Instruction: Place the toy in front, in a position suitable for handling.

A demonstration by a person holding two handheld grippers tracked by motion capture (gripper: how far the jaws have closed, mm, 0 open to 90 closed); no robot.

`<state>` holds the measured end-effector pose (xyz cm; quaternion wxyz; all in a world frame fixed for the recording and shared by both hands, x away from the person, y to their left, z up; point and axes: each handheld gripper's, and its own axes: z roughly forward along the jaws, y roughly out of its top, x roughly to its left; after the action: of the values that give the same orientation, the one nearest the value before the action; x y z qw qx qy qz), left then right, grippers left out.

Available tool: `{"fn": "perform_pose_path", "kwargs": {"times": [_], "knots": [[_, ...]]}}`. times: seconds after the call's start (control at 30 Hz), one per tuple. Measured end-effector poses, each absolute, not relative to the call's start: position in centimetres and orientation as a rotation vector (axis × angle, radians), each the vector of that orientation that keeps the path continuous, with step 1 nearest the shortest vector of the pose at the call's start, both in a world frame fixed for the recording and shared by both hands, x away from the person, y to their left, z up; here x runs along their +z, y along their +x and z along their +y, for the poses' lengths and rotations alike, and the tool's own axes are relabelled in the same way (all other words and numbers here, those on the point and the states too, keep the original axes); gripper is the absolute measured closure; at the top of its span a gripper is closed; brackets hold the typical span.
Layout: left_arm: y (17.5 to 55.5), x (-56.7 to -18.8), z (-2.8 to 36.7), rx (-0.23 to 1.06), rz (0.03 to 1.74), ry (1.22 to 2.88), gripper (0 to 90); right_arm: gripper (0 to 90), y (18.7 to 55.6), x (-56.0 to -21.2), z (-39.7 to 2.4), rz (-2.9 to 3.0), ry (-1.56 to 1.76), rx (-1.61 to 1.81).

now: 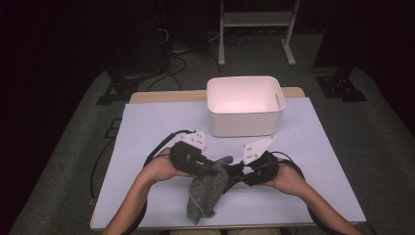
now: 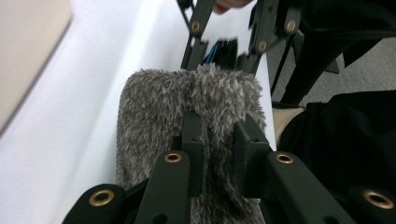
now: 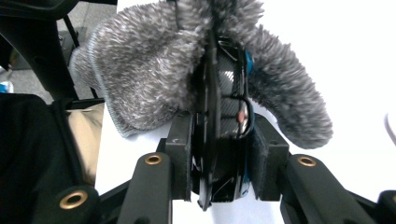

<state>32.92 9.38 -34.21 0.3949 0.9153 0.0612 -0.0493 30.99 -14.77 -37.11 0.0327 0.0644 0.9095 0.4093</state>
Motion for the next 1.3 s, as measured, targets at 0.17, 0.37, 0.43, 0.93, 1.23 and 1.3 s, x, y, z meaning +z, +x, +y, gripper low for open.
{"fn": "perform_pose_path", "kwargs": {"times": [0.17, 0.37, 0.43, 0.93, 1.23, 1.3], "knots": [[33.1, -35.8, 8.3, -0.161, 0.163, 2.351, 77.3, 64.2, 30.8, -38.0, -16.4, 2.794, 0.242, 1.287], [33.5, -37.4, 7.9, -0.188, 0.191, 2.394, 77.2, 64.2, 30.8, -39.0, -18.4, 2.784, 0.301, 1.289], [33.5, -37.6, 7.7, -0.19, 0.192, 2.395, 77.2, 64.2, 30.7, -39.4, -19.0, 2.787, 0.325, 1.294], [33.5, -37.8, 6.1, -0.196, 0.158, 2.457, 76.6, 63.9, 30.1, -43.4, -22.5, 2.819, 0.447, 1.319], [33.4, -37.9, 6.1, -0.172, 0.157, 2.496, 76.3, 64.2, 30.0, -44.1, -22.6, 2.834, 0.439, 1.274], [33.4, -37.8, 6.2, -0.169, 0.157, 2.498, 76.6, 64.3, 29.9, -44.3, -22.4, 2.824, 0.445, 1.289]]}}
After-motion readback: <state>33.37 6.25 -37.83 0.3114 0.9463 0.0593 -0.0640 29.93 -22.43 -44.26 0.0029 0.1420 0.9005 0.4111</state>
